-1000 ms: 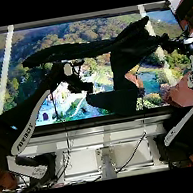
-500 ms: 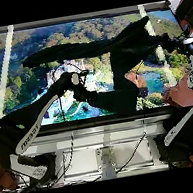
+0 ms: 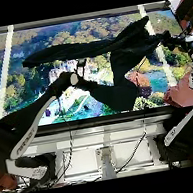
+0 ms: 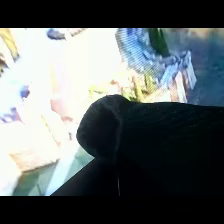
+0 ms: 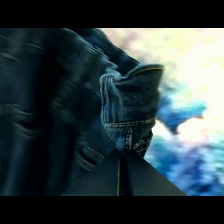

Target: Fold the clothes and pants, and hang the long-sleeved shirts on hangers.

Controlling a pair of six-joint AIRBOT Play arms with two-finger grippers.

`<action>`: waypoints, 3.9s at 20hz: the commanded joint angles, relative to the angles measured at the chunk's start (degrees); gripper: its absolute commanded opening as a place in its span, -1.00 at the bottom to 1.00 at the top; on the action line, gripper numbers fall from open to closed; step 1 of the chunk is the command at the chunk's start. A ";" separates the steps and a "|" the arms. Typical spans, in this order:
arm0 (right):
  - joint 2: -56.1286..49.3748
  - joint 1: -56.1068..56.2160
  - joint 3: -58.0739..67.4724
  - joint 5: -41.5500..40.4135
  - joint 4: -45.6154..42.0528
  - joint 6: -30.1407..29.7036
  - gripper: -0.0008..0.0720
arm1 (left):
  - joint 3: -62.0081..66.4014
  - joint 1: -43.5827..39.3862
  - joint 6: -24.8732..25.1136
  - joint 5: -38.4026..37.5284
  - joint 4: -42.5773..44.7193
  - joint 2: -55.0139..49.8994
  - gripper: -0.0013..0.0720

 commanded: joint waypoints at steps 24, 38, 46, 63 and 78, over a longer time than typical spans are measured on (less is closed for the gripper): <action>40.06 -1.68 -28.24 11.65 -29.57 5.99 -0.92 | -24.65 23.61 0.24 -6.99 31.56 34.36 -0.91; 41.51 -5.35 -29.55 11.02 -29.70 5.90 -0.91 | -24.72 33.92 -4.63 -6.88 24.04 34.14 0.95; 41.51 -5.33 -29.55 11.02 -29.73 4.37 -0.91 | -24.74 64.92 0.00 -15.72 -25.16 23.58 0.95; 41.51 -5.33 -29.55 8.55 -29.75 4.09 -0.91 | -28.44 58.23 4.79 -4.33 -55.76 6.73 0.92; 41.72 -5.33 -29.55 7.19 -27.65 2.84 -0.91 | -24.79 55.65 28.13 2.64 -70.53 6.64 -0.91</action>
